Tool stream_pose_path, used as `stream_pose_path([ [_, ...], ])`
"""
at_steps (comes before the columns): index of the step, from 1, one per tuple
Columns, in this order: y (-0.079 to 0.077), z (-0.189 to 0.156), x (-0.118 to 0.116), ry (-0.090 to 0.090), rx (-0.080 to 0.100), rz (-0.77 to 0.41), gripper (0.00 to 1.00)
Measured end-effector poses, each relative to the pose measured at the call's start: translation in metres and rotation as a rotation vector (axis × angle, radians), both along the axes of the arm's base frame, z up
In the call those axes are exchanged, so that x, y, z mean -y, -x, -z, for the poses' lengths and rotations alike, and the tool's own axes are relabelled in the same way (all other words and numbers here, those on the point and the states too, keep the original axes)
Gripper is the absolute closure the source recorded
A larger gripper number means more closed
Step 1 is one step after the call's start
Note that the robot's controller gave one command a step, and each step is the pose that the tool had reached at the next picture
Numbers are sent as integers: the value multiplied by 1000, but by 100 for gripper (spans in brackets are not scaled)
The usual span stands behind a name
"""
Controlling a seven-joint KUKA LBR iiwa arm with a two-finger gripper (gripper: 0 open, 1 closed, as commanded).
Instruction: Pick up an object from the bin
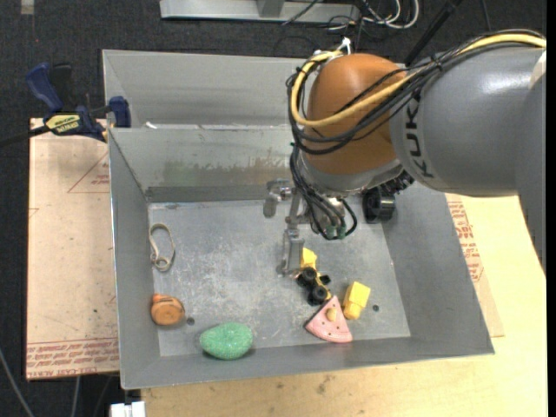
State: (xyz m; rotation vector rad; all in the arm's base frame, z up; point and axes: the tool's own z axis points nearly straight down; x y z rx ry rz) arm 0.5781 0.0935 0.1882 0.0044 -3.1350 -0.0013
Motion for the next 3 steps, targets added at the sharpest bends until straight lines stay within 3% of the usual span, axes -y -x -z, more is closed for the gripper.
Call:
stream_pose_path([
  [1,-1,-5,0,-1,8,2,0],
  [2,-1,-31,38,-1,7,56,0],
  [3,8,6,57,0,17,54,0],
])
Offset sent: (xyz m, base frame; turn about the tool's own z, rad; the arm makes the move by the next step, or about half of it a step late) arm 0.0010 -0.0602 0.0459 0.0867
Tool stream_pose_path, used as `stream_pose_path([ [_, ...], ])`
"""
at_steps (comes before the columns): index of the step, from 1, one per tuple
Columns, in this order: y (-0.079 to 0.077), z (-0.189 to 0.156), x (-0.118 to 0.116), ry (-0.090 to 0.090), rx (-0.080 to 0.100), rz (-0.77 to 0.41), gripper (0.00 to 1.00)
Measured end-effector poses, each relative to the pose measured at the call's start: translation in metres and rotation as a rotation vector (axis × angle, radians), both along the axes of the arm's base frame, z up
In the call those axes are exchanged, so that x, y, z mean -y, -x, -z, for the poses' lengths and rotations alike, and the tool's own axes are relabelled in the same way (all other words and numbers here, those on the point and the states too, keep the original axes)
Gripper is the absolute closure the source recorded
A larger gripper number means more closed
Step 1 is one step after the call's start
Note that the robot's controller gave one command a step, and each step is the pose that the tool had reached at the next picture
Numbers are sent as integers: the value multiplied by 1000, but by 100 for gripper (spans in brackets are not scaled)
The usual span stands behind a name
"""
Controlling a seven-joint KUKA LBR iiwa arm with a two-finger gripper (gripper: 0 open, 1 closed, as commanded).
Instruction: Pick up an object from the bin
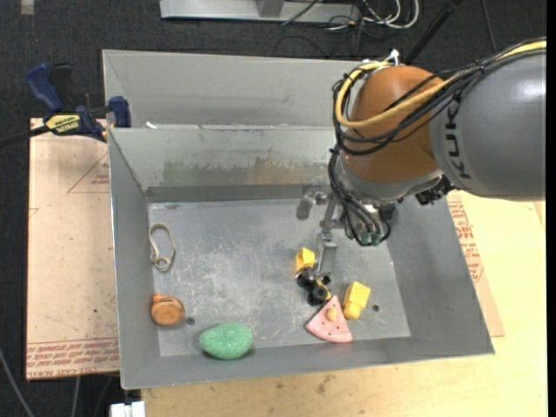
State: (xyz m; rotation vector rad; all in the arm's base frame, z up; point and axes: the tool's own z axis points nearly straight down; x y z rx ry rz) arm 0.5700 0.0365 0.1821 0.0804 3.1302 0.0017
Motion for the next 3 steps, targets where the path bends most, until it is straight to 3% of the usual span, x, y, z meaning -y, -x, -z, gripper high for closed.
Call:
stream_pose_path([
  [1,8,69,20,-1,-5,98,0],
  [2,28,112,42,0,-9,-50,100],
  [3,28,112,42,0,-9,-50,100],
])
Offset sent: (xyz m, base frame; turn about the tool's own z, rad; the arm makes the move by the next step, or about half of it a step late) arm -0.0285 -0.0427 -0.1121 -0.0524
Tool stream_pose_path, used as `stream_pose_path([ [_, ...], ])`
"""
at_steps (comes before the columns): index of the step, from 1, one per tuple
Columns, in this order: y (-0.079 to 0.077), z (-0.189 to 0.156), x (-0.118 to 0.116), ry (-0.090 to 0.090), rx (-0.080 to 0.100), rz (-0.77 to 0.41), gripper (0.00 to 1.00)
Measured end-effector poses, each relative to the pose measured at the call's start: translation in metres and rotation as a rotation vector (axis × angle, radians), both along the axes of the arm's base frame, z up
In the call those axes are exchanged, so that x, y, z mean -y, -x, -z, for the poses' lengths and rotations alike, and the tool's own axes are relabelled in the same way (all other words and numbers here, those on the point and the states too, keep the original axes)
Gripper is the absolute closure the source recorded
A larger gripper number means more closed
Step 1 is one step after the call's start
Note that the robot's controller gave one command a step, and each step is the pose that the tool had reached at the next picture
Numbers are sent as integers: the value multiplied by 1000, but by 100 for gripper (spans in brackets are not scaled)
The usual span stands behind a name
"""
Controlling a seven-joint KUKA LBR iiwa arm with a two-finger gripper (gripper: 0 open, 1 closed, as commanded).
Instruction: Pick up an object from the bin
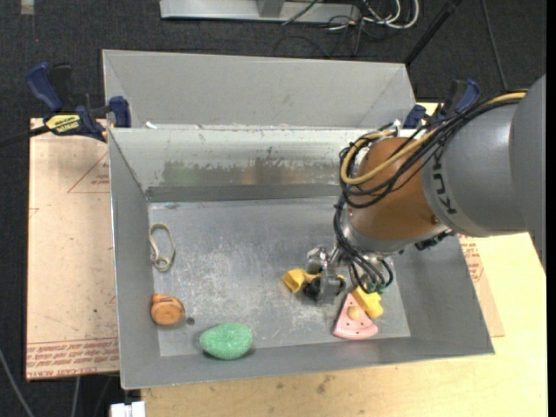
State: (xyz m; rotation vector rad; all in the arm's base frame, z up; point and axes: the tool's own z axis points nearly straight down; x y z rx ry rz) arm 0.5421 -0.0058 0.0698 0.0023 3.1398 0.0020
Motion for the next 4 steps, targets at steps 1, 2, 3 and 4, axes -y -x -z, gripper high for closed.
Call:
stream_pose_path([
  [1,-7,-110,5,0,1,-143,100],
  [2,-7,-110,5,0,1,-143,100],
  [3,-7,-154,19,-1,-6,-150,100],
  [4,-1,-215,15,1,-2,-131,100],
])
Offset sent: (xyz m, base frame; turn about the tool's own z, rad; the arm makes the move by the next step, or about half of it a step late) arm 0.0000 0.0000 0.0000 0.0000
